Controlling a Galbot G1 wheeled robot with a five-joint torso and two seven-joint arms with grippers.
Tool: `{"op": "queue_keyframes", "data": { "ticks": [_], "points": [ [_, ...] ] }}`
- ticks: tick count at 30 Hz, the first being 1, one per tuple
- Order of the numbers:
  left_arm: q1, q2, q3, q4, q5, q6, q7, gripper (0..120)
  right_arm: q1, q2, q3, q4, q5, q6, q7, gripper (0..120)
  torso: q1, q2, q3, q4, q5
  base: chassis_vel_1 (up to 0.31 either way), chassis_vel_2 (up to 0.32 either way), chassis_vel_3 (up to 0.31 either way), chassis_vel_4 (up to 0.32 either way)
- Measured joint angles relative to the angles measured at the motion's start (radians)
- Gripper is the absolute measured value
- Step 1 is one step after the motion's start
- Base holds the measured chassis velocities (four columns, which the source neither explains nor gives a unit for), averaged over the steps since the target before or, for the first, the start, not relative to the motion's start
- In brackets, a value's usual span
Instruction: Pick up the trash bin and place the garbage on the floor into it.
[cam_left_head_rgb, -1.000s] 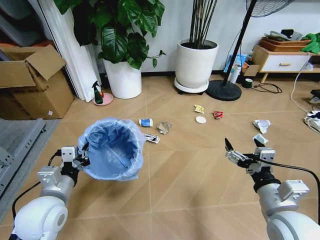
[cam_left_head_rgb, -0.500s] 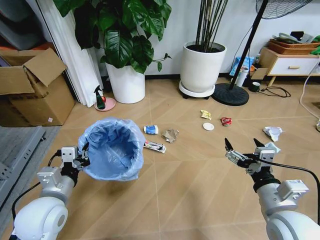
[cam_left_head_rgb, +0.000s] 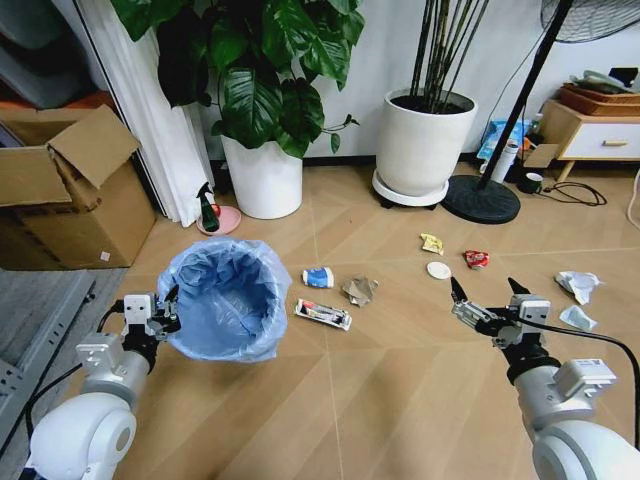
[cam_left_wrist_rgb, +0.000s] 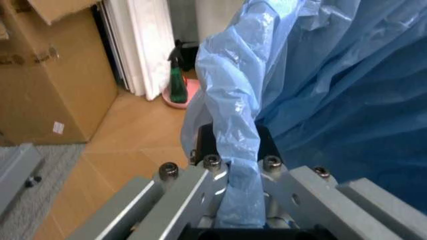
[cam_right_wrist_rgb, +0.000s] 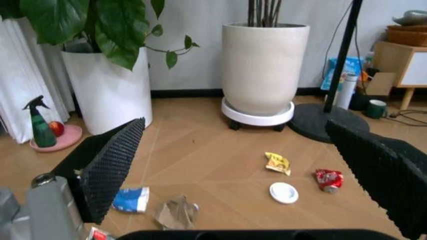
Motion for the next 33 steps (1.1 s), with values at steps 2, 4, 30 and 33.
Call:
{"op": "queue_keyframes", "data": {
  "ticks": [2, 4, 30, 33],
  "points": [
    [0.0, 0.0, 0.0, 0.0, 0.0, 0.0, 0.0, 0, 0.0, 0.0, 0.0, 0.0, 0.0, 0.0, 0.0, 100, 0.0, 0.0, 0.0, 0.0, 0.0, -0.067, 0.192, 0.075, -0.198],
    [0.0, 0.0, 0.0, 0.001, 0.001, -0.001, 0.002, 0, 0.0, 0.0, 0.0, 0.0, 0.0, -0.001, -0.001, 100, 0.0, 0.0, 0.0, 0.0001, -0.0008, -0.066, 0.185, 0.083, -0.18],
    [0.002, -0.012, 0.001, 0.008, 0.007, -0.006, 0.007, 0, 0.012, -0.005, -0.023, -0.074, -0.004, -0.009, 0.032, 100, 0.0, 0.0, 0.0, -0.0004, -0.0006, -0.142, 0.14, 0.146, -0.137],
    [0.004, -0.014, 0.0, 0.01, 0.007, -0.006, 0.006, 0, 0.031, -0.014, -0.03, -0.118, 0.002, -0.011, 0.033, 100, 0.0, 0.0, 0.0, -0.0002, -0.0001, -0.003, -0.011, -0.018, -0.008]
  ]
}}
